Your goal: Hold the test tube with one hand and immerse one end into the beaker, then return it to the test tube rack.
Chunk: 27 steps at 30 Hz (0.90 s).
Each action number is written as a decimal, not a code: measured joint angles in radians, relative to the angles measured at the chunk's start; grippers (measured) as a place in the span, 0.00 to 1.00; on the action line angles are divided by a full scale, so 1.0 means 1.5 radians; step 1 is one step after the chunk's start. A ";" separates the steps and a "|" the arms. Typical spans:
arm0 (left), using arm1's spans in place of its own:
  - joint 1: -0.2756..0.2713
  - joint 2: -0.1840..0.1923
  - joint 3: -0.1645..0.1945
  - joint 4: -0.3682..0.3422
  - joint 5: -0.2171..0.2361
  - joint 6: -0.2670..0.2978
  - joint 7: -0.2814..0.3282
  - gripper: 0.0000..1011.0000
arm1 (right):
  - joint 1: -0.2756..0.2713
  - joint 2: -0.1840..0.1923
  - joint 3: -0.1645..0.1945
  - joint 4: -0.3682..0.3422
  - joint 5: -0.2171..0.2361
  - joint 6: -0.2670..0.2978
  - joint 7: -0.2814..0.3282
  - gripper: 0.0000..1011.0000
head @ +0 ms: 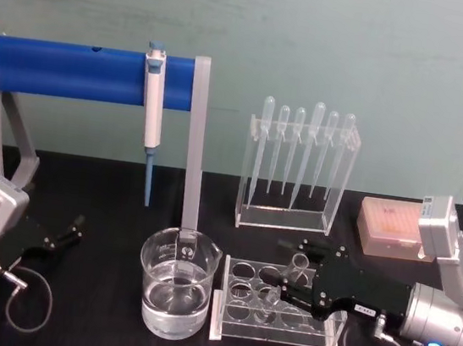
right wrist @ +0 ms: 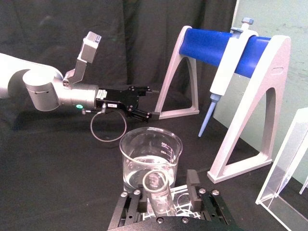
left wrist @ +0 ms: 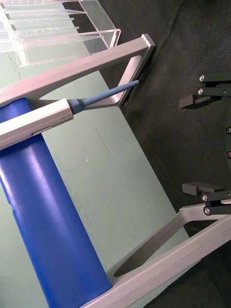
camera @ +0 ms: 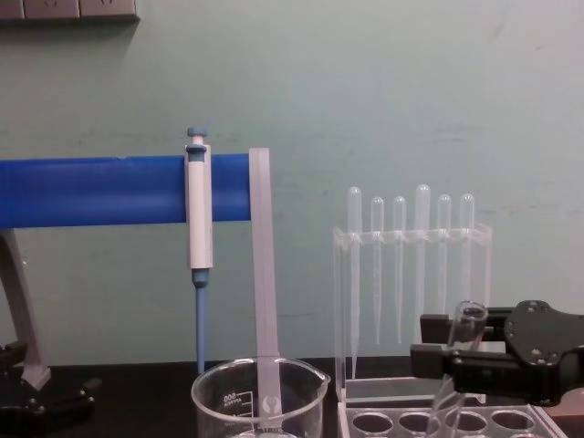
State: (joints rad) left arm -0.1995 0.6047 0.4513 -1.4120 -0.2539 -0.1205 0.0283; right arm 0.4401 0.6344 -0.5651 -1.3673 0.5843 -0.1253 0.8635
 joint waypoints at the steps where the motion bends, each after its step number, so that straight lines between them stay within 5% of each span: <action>1: 0.000 0.000 0.000 0.000 0.000 0.000 0.000 0.99 | 0.000 0.000 0.000 0.000 0.000 0.000 0.000 0.51; 17: 0.000 0.000 0.000 0.000 0.000 0.000 0.000 0.99 | -0.005 0.001 0.006 -0.011 -0.002 -0.014 -0.003 0.99; 27: 0.000 0.000 0.000 0.000 0.000 0.000 0.000 0.99 | -0.046 0.007 0.055 -0.068 -0.003 -0.091 -0.029 0.99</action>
State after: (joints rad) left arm -0.1995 0.6047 0.4514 -1.4120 -0.2539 -0.1205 0.0283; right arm 0.3715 0.6454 -0.4832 -1.4691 0.5794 -0.2612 0.8199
